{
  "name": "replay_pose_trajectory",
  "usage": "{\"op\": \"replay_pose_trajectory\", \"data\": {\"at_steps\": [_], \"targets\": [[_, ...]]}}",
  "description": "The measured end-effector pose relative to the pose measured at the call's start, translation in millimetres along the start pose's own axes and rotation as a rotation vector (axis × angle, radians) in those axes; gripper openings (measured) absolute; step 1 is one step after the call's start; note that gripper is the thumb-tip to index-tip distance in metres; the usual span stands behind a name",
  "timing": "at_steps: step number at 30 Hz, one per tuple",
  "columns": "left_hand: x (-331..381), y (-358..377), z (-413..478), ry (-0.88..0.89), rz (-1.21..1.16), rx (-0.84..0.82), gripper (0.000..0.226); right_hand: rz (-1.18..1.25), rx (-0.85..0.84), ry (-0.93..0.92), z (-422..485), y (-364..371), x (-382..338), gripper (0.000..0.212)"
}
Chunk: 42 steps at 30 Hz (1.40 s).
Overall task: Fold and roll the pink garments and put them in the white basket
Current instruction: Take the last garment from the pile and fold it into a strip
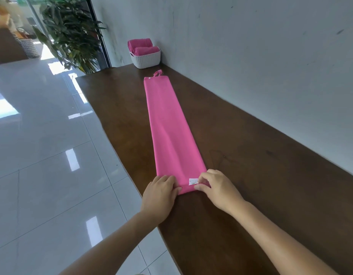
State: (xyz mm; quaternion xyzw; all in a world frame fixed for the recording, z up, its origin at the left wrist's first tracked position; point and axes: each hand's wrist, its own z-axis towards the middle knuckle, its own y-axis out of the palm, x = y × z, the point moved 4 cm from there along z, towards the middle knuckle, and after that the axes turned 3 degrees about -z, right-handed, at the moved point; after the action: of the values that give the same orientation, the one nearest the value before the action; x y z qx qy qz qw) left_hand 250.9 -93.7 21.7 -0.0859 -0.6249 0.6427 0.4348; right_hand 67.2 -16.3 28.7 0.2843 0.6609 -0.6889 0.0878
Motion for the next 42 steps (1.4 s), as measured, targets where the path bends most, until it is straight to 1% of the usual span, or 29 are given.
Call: {"op": "replay_pose_trajectory", "data": {"at_steps": [2, 6, 7, 9, 11, 14, 17, 18, 21, 24, 25, 28, 32, 36, 39, 42], "targets": [[1, 1, 0, -0.011, 0.008, 0.035, 0.017, -0.074, 0.011, -0.020, 0, 1, -4, 0.016], [-1, 4, -6, -0.021, 0.056, 0.128, 0.017, -0.140, 0.125, -0.075, -6, 4, -7, 0.012], [0, 3, -8, 0.009, 0.091, 0.161, 0.017, -0.144, 0.145, -0.086, -7, 5, -7, 0.012], [2, 4, -11, 0.124, 0.181, 0.204, 0.013, -0.142, 0.164, -0.089, -6, 7, -3, 0.014], [4, 7, -15, 0.263, 0.250, 0.203, 0.007, -0.144, 0.189, -0.098, -4, 8, -1, 0.016], [1, 10, -21, 0.369, 0.298, 0.133, 0.017, -0.263, 0.268, -0.206, -9, 11, -5, 0.023], [-5, 9, -25, 0.396, 0.323, 0.110, 0.023, -0.380, 0.351, -0.412, -19, 18, -10, 0.029], [-8, 9, -27, 0.395, 0.329, 0.114, 0.024, -0.403, 0.361, -0.455, -22, 20, -12, 0.029], [-14, 8, -30, 0.403, 0.346, 0.139, 0.026, -0.413, 0.380, -0.479, -26, 21, -11, 0.027], [-14, 3, -31, 0.421, 0.303, 0.181, 0.016, -0.394, 0.391, -0.473, -27, 18, -7, 0.019], [-15, 0, -31, 0.424, 0.282, 0.199, 0.016, -0.399, 0.388, -0.483, -28, 18, -6, 0.016], [-19, -5, -32, 0.417, 0.266, 0.233, 0.022, -0.412, 0.370, -0.478, -28, 17, -4, 0.015], [-18, -4, -28, 0.422, 0.271, 0.228, 0.024, -0.426, 0.359, -0.434, -28, 18, -5, 0.019], [-17, -3, -20, 0.370, 0.283, 0.224, 0.028, -0.349, 0.365, -0.374, -26, 21, 4, 0.023], [-17, -2, -17, 0.267, 0.234, 0.226, 0.030, -0.277, 0.372, -0.343, -21, 19, 7, 0.019], [-20, 0, -13, 0.090, 0.133, 0.208, 0.027, -0.232, 0.362, -0.294, -13, 17, 9, 0.015]]}}
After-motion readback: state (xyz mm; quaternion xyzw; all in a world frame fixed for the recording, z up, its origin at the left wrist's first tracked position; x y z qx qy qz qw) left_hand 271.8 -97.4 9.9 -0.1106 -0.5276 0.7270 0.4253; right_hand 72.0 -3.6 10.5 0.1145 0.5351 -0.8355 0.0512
